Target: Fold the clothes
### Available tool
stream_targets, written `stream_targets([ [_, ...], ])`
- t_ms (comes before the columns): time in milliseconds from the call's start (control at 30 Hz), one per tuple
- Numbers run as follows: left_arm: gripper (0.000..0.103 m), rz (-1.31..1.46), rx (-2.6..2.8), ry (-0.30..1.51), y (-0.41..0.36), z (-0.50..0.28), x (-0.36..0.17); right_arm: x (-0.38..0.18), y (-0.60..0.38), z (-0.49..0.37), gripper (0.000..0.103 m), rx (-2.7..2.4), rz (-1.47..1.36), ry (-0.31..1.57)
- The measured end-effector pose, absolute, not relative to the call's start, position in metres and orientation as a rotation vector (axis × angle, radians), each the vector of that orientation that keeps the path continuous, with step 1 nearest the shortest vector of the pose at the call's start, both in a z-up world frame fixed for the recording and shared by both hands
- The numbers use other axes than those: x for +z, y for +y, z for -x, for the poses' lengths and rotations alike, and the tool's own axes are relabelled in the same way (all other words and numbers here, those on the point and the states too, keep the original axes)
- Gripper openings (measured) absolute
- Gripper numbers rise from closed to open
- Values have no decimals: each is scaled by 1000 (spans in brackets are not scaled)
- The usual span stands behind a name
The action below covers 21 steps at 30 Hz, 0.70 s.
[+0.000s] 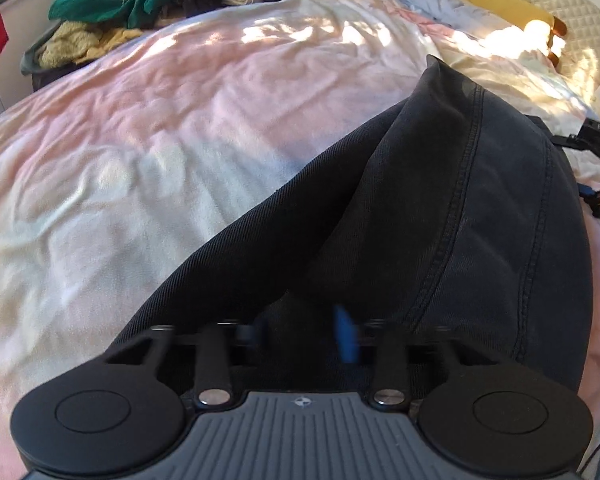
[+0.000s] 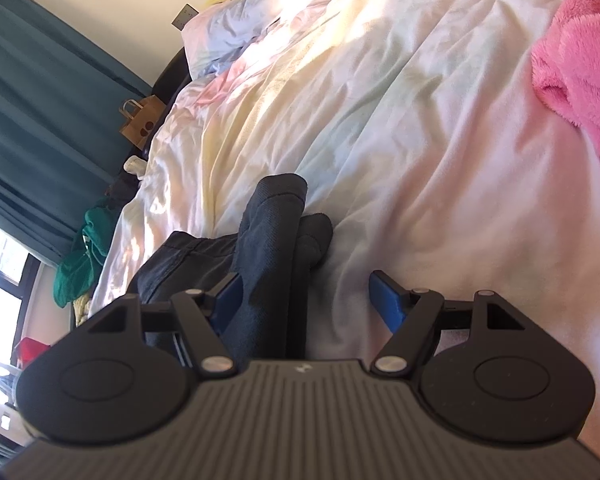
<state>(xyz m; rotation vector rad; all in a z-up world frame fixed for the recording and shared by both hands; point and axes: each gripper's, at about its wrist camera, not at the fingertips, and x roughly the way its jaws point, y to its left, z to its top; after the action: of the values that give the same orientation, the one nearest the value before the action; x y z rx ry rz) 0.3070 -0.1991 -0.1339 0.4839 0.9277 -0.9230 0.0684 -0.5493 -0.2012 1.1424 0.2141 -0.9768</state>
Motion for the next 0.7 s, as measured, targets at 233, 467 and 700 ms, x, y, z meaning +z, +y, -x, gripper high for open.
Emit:
stream_targets([
  [233, 3, -344, -854, 701, -178, -280, -84, -201, -550, -66, 72, -969, -1156, 207],
  [467, 4, -362, -636, 676, -193, -278, -118, -197, -549, -67, 73, -926, -1147, 195],
  [700, 22, -325, -559, 689, -175, -261, -112, -202, -560, -67, 73, -828, -1209, 212],
])
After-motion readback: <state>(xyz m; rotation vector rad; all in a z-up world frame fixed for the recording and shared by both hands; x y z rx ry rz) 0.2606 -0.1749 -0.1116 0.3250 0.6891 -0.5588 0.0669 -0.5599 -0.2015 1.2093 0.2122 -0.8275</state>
